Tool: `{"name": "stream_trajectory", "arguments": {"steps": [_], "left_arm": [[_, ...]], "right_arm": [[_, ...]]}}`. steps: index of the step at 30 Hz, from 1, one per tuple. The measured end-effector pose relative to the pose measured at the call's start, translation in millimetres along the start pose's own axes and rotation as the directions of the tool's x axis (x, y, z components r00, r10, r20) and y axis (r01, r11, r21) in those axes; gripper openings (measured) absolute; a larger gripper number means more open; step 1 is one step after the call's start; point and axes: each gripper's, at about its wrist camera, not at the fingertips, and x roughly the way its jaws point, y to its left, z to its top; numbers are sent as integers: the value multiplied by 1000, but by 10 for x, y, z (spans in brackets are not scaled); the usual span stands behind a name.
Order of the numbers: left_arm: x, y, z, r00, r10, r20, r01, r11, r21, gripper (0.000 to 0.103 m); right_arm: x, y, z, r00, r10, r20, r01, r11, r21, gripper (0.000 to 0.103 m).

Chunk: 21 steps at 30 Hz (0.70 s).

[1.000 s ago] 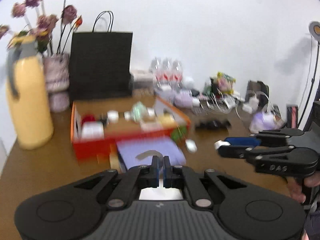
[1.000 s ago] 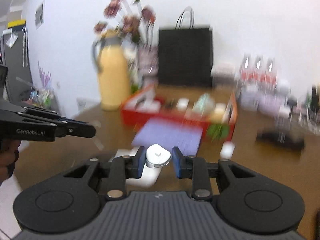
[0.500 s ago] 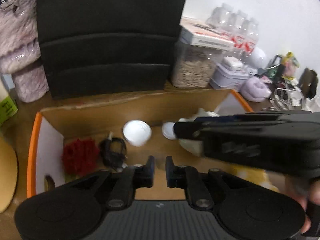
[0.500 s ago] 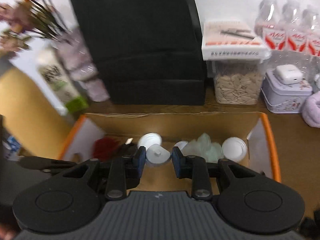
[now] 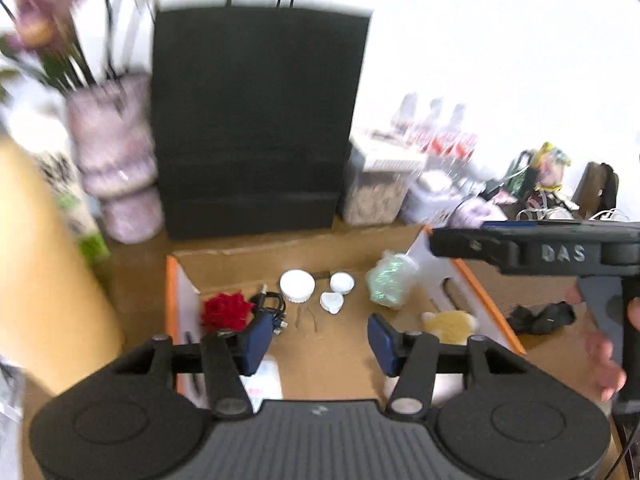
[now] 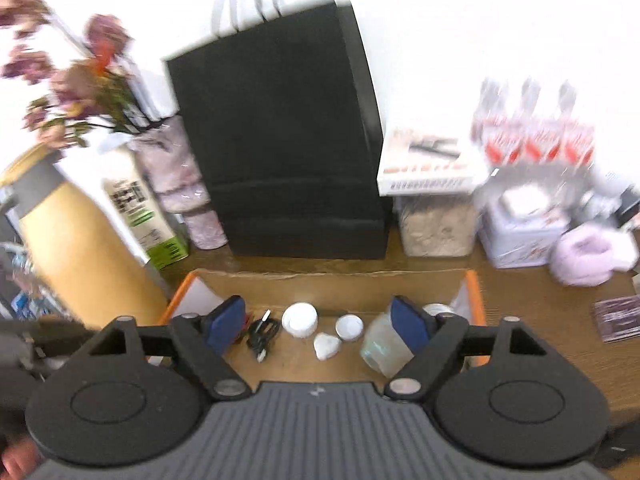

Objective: Organize objects
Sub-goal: 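Move both tools back toward the purple pouch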

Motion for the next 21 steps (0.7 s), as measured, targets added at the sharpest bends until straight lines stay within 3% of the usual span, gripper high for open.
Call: {"name": "stream_trajectory", "arguments": {"steps": [3, 6, 12, 14, 16, 19, 21], "left_arm": [[-674, -211, -223, 997, 5, 81, -8, 999, 46, 71], [-1281, -385, -556, 987, -4, 158, -1, 1000, 30, 84], [-2144, -652, -1615, 962, -14, 274, 5, 999, 31, 94], [-2249, -704, -1979, 961, -65, 270, 56, 998, 42, 100], [-2257, -800, -2299, 974, -106, 201, 100, 994, 42, 100], [-2269, -1003, -2709, 982, -77, 171, 69, 996, 53, 100], [-2288, -1068, -2921, 982, -45, 184, 37, 998, 44, 100]], "right_arm": [[-648, 139, -221, 999, 3, 50, 1, 996, -89, 93], [-1295, 302, -581, 994, 36, 108, -19, 987, -158, 100], [-2260, 530, -1464, 975, 100, 197, -53, 972, -229, 103], [-2498, 589, -1857, 969, 89, 231, -17, 956, -294, 103], [-2647, 634, -2205, 968, 55, 244, 41, 927, -372, 103], [-2825, 642, -2629, 966, -43, 256, 140, 917, -373, 103], [-2914, 593, -2834, 965, -51, 256, 131, 943, -305, 103]]}}
